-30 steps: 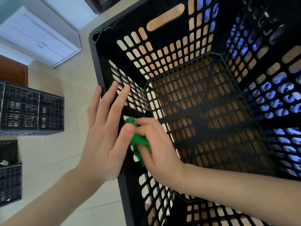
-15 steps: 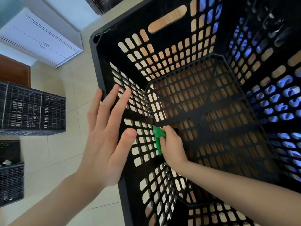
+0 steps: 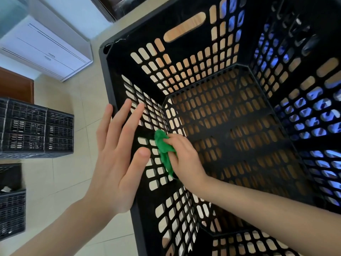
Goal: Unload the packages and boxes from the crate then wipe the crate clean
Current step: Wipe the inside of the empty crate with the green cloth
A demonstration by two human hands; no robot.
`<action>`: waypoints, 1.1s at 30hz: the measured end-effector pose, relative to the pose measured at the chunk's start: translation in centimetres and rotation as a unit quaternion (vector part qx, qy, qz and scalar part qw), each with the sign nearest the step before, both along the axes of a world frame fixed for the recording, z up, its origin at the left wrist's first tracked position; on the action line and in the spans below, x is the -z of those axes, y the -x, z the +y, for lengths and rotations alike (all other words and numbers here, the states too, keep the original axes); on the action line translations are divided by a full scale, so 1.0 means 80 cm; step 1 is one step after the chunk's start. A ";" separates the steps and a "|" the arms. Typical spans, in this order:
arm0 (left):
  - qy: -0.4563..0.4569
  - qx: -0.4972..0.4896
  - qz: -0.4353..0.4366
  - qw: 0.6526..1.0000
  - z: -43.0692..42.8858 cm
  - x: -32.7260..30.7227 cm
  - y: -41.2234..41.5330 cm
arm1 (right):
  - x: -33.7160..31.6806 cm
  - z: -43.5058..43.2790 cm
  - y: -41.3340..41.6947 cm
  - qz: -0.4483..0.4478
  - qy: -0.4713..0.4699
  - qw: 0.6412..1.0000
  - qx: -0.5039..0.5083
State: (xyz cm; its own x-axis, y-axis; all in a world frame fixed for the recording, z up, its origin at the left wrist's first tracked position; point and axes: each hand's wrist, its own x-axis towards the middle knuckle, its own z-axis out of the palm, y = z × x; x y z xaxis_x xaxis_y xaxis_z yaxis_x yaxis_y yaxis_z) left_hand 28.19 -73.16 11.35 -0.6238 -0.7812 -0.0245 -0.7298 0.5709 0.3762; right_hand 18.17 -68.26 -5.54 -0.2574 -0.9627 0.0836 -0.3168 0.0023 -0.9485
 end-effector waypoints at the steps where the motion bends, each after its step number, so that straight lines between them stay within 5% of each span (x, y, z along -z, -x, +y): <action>1: -0.001 -0.001 0.000 1.000 0.000 0.000 0.000 | 0.019 -0.001 0.004 0.020 -0.046 0.999 -0.004; 5: -0.004 -0.004 0.004 1.000 0.002 0.000 0.000 | 0.058 -0.005 0.006 0.089 -0.169 0.981 -0.009; 9: -0.002 0.001 0.008 1.000 0.001 0.001 0.002 | 0.018 -0.017 -0.001 -0.029 -0.205 0.976 0.070; 13: -0.001 0.004 0.014 1.000 0.000 0.002 0.001 | -0.075 -0.018 0.001 -0.120 -0.017 0.991 0.058; 15: -0.001 0.010 0.011 1.000 -0.001 0.002 0.001 | -0.109 -0.013 -0.001 -0.115 0.114 0.986 0.036; 18: -0.002 0.007 0.015 1.000 0.000 0.001 0.001 | -0.096 -0.014 -0.001 -0.073 0.178 0.981 0.023; 21: -0.004 -0.001 0.012 1.000 0.001 0.000 0.002 | -0.048 -0.020 -0.002 -0.035 0.098 0.994 0.034; 26: -0.010 -0.003 0.013 1.000 0.001 -0.002 0.001 | 0.039 -0.020 0.018 0.070 -0.161 0.984 -0.028; 30: 0.004 -0.008 -0.009 1.000 0.001 -0.002 -0.001 | 0.042 -0.019 0.017 0.095 -0.202 0.974 -0.044; 33: 0.028 0.018 -0.036 0.999 0.001 -0.003 -0.002 | 0.020 -0.017 0.019 0.024 -0.218 0.975 -0.024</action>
State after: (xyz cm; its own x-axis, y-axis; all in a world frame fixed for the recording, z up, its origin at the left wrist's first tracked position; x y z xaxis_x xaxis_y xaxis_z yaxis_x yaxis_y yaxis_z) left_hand 28.33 -73.06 11.59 -0.6490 -0.7603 -0.0278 -0.7330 0.6151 0.2903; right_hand 16.67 -69.62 -7.12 -0.2163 -0.9205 -0.3253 -0.3705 0.3857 -0.8450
